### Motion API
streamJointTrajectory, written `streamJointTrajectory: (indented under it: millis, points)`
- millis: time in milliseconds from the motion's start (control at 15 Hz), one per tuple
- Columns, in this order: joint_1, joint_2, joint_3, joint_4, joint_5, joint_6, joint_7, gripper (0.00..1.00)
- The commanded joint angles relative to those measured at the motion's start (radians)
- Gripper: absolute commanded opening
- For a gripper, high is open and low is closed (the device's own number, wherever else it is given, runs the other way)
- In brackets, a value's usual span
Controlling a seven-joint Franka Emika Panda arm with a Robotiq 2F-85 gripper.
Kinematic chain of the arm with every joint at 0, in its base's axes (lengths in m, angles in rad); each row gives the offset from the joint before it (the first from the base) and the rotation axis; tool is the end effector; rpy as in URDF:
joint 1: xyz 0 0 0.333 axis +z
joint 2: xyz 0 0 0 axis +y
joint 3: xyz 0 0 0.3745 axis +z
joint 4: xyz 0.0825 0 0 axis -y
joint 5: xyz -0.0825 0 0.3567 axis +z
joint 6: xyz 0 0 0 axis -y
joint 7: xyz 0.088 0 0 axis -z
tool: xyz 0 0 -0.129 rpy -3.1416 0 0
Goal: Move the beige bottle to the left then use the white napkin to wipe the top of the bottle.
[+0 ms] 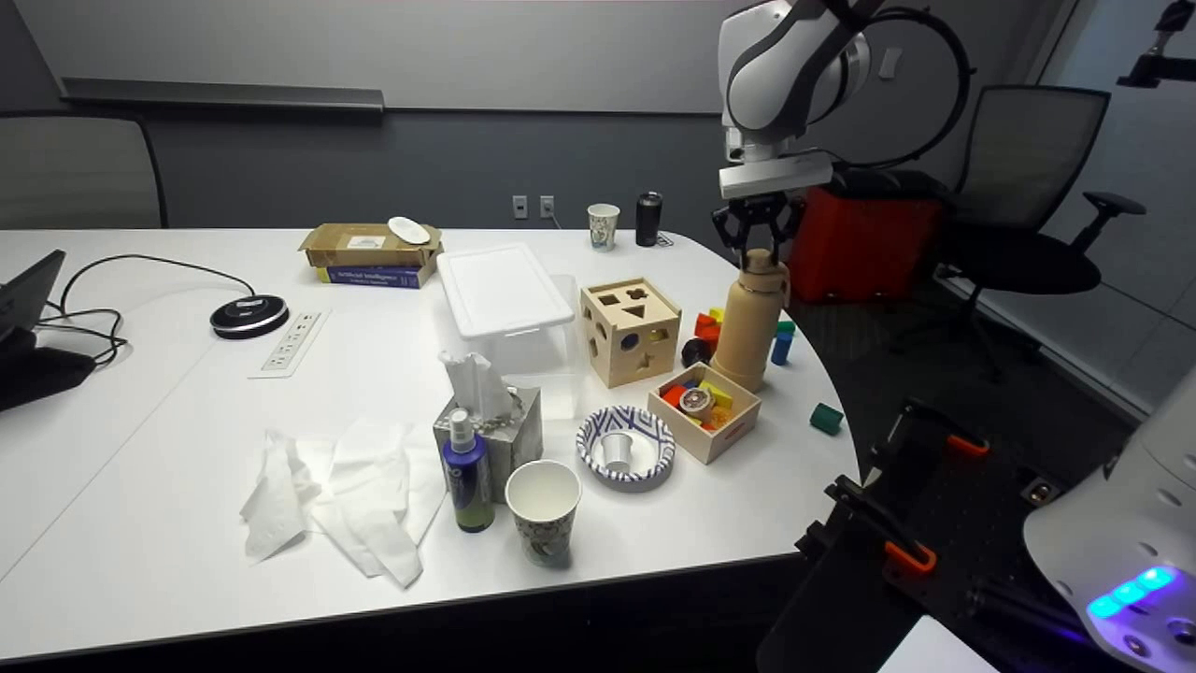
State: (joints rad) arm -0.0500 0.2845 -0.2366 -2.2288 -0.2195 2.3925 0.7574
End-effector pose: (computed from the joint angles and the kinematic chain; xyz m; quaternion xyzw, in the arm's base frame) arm 0.5108 -0.1534 0.2953 0.9008 -0.4178 -0.0329 0.1136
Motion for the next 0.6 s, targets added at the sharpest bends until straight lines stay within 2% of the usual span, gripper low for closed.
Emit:
streamJointTrajectory:
  millis: [0,133,267,333,533]
  points:
    - [-0.002,0.0,-0.004,-0.037,0.005,-0.01,0.007,0.74]
    - [-0.007,-0.016,0.002,-0.038,0.015,-0.016,-0.016,0.82]
    - [-0.009,-0.037,0.006,-0.049,0.024,-0.025,-0.036,0.97]
    - [-0.008,-0.051,0.008,-0.057,0.028,-0.03,-0.042,1.0]
    - [-0.009,-0.095,0.019,-0.076,0.038,-0.061,-0.091,1.0]
